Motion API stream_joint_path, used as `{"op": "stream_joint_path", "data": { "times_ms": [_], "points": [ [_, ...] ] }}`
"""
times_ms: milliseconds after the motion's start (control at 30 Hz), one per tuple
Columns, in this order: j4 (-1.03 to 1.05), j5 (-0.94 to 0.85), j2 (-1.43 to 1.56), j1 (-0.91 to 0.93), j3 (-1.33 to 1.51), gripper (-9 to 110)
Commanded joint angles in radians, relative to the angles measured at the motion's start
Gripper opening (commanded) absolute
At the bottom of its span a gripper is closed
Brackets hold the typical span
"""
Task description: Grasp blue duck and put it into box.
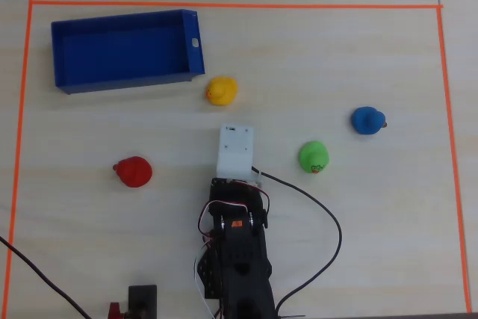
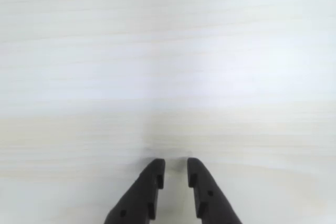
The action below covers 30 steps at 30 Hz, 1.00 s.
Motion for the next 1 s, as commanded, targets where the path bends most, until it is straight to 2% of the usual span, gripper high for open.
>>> {"op": "stream_joint_path", "data": {
  "times_ms": [0,900,967],
  "points": [
    [0.015,0.008,-0.011,0.008,-0.003,3],
    [0.015,0.003,-0.011,0.006,-0.003,4],
    [0.015,-0.015,-0.011,0.028,-0.003,0]
  ]
}}
